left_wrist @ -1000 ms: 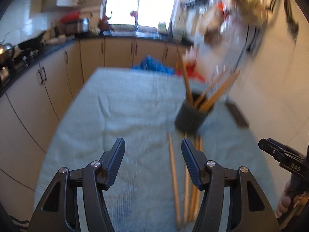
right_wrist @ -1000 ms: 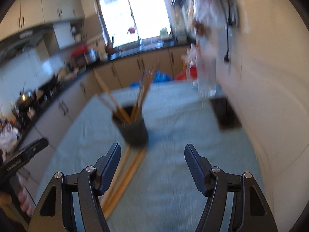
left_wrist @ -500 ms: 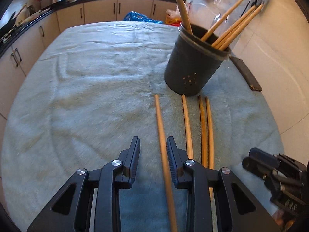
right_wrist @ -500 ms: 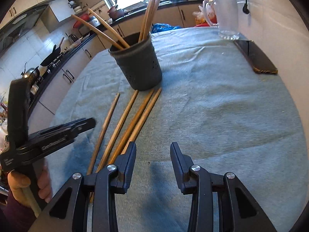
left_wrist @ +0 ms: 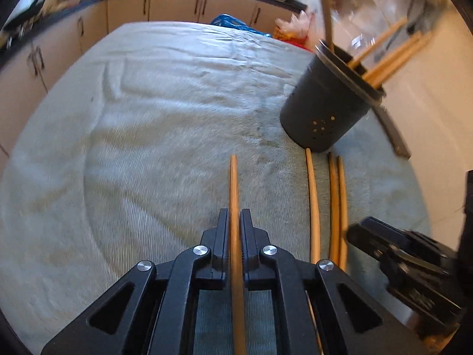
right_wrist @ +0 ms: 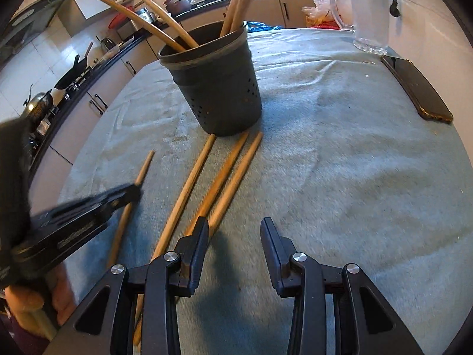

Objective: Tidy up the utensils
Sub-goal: 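Grasp a chopstick with the left gripper while the right gripper grasps another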

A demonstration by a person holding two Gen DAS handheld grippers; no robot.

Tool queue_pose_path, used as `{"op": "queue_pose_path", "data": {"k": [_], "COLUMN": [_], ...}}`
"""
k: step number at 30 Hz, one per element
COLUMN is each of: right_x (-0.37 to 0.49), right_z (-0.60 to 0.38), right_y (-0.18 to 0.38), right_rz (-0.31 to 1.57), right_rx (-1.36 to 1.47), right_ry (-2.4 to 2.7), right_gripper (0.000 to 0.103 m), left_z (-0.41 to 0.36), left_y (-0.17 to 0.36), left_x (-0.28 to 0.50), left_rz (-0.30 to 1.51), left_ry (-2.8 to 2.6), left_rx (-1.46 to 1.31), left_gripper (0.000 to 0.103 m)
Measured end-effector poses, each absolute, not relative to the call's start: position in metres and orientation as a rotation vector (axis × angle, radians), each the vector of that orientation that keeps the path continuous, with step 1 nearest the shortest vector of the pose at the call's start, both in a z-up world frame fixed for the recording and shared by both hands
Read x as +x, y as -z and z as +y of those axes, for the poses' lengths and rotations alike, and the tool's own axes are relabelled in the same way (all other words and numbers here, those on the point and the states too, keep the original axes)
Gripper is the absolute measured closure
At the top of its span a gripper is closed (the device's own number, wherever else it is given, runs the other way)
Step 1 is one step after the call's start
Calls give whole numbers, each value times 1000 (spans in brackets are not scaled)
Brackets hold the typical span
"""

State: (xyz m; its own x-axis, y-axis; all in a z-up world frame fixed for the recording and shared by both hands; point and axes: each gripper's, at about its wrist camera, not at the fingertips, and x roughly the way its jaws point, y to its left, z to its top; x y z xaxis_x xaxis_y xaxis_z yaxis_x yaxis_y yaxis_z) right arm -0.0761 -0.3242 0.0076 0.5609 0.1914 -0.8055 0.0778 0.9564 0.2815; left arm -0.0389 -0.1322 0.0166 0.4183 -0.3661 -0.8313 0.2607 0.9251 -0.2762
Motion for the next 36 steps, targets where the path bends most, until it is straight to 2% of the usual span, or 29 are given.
{"op": "queue_pose_path", "data": {"k": [4,8,13,16,21,27,32,34,36], "right_x": [-65,-58,-52,-50,-65,-113,-158,-167,-175], "right_z": [-313,-304,-299,-298,-299,-317,-343,-352,-359], "right_y": [-10,-10,-9,-10,-10,-8,-6,-7,-7], "right_rz": [988,1006,1022,1026,1051,1068,1066,1052,1042], "right_rx": [226,152,98,93,89,79,99,122,152], "right_ry": [-18,49,86,81,41,33,54,43,15], "right_gripper": [64,72,76,88,94,95,94,89,79], "left_z": [-121,-123,-121,-116,-112,-102,-105,-108,-108], "left_y": [-13,-11,-10,-8,-8,-8,-11,-13,-15], "left_x": [-41,-46,-52,-52,-48,-60,-86,-91,-93], "left_rz": [1062,1024,969,967,1020,1180,1186,1181,1189], "left_ry": [412,416,425,434,437,419,389,369,356], "left_rx": [-199,-191,-201,-238,-285,-361,-297,-273,-268], "left_gripper": [95,95,95,95,95,97,96,96,96]}}
